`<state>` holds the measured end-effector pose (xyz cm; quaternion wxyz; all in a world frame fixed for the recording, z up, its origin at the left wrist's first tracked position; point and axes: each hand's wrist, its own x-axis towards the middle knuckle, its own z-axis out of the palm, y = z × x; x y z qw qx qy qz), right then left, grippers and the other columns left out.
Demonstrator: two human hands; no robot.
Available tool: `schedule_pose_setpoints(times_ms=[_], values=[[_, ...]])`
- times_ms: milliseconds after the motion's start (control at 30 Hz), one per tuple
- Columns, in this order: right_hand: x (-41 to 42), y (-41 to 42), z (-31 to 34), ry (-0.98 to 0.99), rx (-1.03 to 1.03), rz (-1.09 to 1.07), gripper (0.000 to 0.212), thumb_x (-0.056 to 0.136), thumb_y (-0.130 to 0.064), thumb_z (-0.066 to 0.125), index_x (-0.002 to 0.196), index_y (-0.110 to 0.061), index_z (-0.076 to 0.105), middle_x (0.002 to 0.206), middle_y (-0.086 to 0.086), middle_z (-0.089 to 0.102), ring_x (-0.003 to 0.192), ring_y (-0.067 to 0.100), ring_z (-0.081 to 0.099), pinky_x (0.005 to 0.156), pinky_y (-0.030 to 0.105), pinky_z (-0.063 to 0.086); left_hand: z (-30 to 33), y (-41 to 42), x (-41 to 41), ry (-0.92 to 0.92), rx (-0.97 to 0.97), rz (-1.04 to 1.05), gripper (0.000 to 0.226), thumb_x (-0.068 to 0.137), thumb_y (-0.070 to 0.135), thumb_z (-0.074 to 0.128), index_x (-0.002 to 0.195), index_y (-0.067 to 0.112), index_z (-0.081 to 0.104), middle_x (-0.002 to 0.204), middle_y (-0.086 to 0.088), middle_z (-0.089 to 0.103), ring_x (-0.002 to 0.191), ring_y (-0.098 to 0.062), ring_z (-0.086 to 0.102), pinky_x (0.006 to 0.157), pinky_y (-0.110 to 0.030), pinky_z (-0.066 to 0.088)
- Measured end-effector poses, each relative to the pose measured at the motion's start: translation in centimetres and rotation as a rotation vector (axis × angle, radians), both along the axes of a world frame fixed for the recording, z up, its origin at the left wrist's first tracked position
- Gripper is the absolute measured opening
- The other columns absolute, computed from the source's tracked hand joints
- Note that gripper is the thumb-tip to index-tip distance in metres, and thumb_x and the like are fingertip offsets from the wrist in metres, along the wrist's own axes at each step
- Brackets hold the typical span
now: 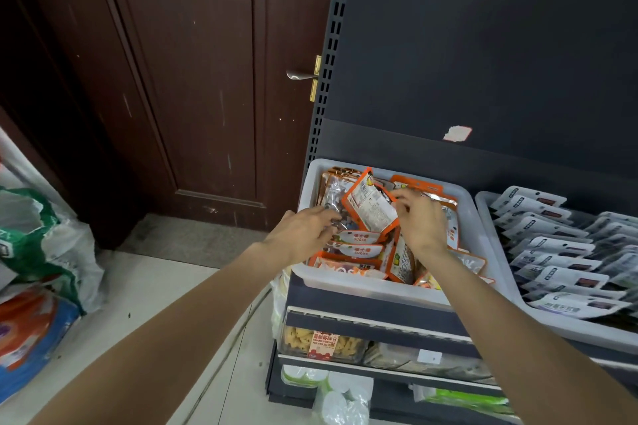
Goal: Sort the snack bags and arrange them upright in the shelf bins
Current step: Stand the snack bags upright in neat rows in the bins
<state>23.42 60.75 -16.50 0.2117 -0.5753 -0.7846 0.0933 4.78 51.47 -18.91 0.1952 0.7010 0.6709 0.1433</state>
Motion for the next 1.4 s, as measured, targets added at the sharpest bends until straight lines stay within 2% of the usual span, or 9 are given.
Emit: schedule_pose_setpoints(times_ms=[167,233,300,467,633,800,1067,1200,1400], values=[[-1.3,0.2,0.9,-0.145,0.358,0.209,0.021,0.090,-0.020,0.063,0.109,-0.022,0.071,0.077,0.006,0.071,0.068,0.024,0.067,0.074,0.037,0.054,0.2,0.5,-0.2,0.045,-0.024,-0.017,0.030,0.100,0.025,0.042,0.126,0.025,0.057,0.125,0.005,0.059,0.115,-0.014,0.052,0.103,-0.041,0.036],[-1.9,0.4,-0.1,-0.279,0.034,0.365,0.025,0.092,-0.034,0.057,0.114,-0.028,0.067,0.097,0.000,0.071,0.083,0.020,0.067,0.095,0.041,0.048,0.1,0.5,-0.6,0.033,-0.007,-0.001,0.029,0.100,0.024,0.043,0.125,0.026,0.058,0.122,0.005,0.061,0.112,-0.014,0.054,0.102,-0.039,0.036],[-2.0,0.8,-1.3,-0.301,-0.239,0.375,0.031,0.094,-0.035,0.054,0.123,-0.026,0.061,0.113,0.000,0.067,0.096,0.016,0.064,0.093,0.035,0.049,-0.2,0.6,-1.0,0.027,-0.018,-0.013,0.030,0.099,0.024,0.045,0.126,0.026,0.057,0.125,0.005,0.060,0.113,-0.014,0.057,0.104,-0.041,0.039],[-2.8,2.5,-2.0,-0.289,-0.213,0.261,0.046,0.095,-0.027,0.054,0.140,-0.024,0.042,0.142,0.003,0.045,0.127,0.021,0.046,0.096,0.037,0.046,-0.3,0.9,-1.3,0.012,-0.069,-0.047,0.036,0.098,0.028,0.047,0.133,0.026,0.052,0.132,0.006,0.057,0.115,-0.011,0.057,0.103,-0.033,0.042],[-4.2,4.2,-2.2,-0.425,-0.344,0.201,0.036,0.094,-0.024,0.056,0.129,-0.022,0.049,0.121,0.005,0.060,0.107,0.024,0.059,0.079,0.033,0.048,-0.5,0.9,-1.4,0.018,-0.083,-0.057,0.035,0.098,0.028,0.048,0.133,0.029,0.052,0.132,0.007,0.056,0.115,-0.011,0.056,0.103,-0.034,0.041],[-4.7,4.9,-3.1,-0.461,-0.364,0.223,0.032,0.095,-0.023,0.054,0.127,-0.022,0.051,0.121,0.002,0.061,0.109,0.022,0.058,0.095,0.041,0.046,-0.1,1.1,-1.2,0.002,-0.081,-0.021,0.034,0.098,0.026,0.049,0.131,0.025,0.054,0.129,0.006,0.058,0.114,-0.011,0.056,0.102,-0.033,0.041],[-2.4,3.6,-1.5,-0.181,-0.390,0.391,0.008,0.097,-0.021,0.050,0.093,-0.022,0.058,0.098,-0.004,0.059,0.089,0.014,0.058,0.077,0.033,0.049,-0.3,0.6,-0.7,-0.061,-0.048,0.086,0.034,0.095,0.024,0.054,0.129,0.024,0.055,0.127,0.002,0.058,0.111,-0.013,0.056,0.103,-0.036,0.042],[-1.3,1.6,-1.5,-0.193,-0.286,0.470,0.014,0.099,-0.023,0.045,0.103,-0.025,0.058,0.096,-0.004,0.064,0.079,0.014,0.061,0.071,0.034,0.052,-0.5,0.5,-0.5,-0.094,-0.026,0.120,0.035,0.092,0.021,0.059,0.127,0.023,0.057,0.123,0.002,0.060,0.101,-0.012,0.060,0.094,-0.031,0.051],[-1.6,1.0,-0.7,-0.218,-0.470,0.522,0.029,0.100,-0.023,0.043,0.125,-0.022,0.059,0.123,0.002,0.062,0.109,0.019,0.057,0.091,0.036,0.047,-0.4,0.2,0.3,-0.165,0.012,0.172,0.043,0.089,0.020,0.064,0.128,0.023,0.049,0.125,0.002,0.055,0.105,-0.013,0.057,0.092,-0.032,0.051]])
